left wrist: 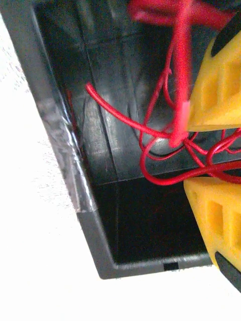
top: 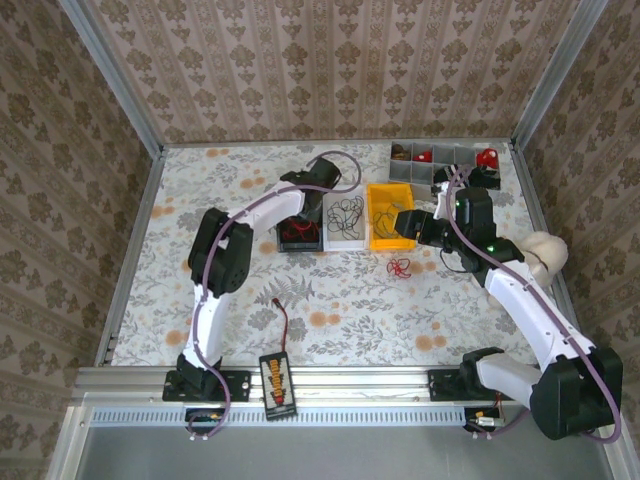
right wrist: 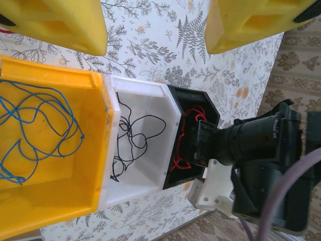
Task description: Untangle the cables
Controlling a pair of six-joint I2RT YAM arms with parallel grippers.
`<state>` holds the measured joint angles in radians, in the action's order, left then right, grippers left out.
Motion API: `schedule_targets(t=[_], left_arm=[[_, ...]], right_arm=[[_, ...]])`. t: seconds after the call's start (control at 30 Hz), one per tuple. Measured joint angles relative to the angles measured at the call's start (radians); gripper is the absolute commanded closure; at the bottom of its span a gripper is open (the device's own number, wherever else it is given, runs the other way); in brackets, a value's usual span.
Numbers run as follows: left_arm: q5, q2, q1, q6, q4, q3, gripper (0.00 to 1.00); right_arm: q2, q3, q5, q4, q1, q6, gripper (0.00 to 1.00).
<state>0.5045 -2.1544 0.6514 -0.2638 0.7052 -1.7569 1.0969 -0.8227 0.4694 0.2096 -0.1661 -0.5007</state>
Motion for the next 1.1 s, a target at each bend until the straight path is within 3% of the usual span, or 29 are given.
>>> schedule_targets(t=[0.17, 0.63, 0.9, 1.1], left_arm=[[0.025, 0.067, 0.021, 0.003, 0.0, 0.0, 0.56], [0.061, 0.158, 0.013, -0.007, -0.048, 0.065, 0.55], [-0.031, 0.329, -0.075, -0.199, -0.116, 0.222, 0.54], [-0.04, 0.392, -0.135, -0.309, -0.142, 0.326, 0.54]], right_arm=[[0.0, 0.001, 0.0, 0.0, 0.0, 0.0, 0.45], [0.002, 0.005, -0.023, 0.005, -0.002, 0.0, 0.45], [0.022, 0.117, -0.182, 0.081, -0.042, 0.0, 0.42], [0.127, 0.146, -0.288, 0.125, -0.113, 0.005, 0.42]])
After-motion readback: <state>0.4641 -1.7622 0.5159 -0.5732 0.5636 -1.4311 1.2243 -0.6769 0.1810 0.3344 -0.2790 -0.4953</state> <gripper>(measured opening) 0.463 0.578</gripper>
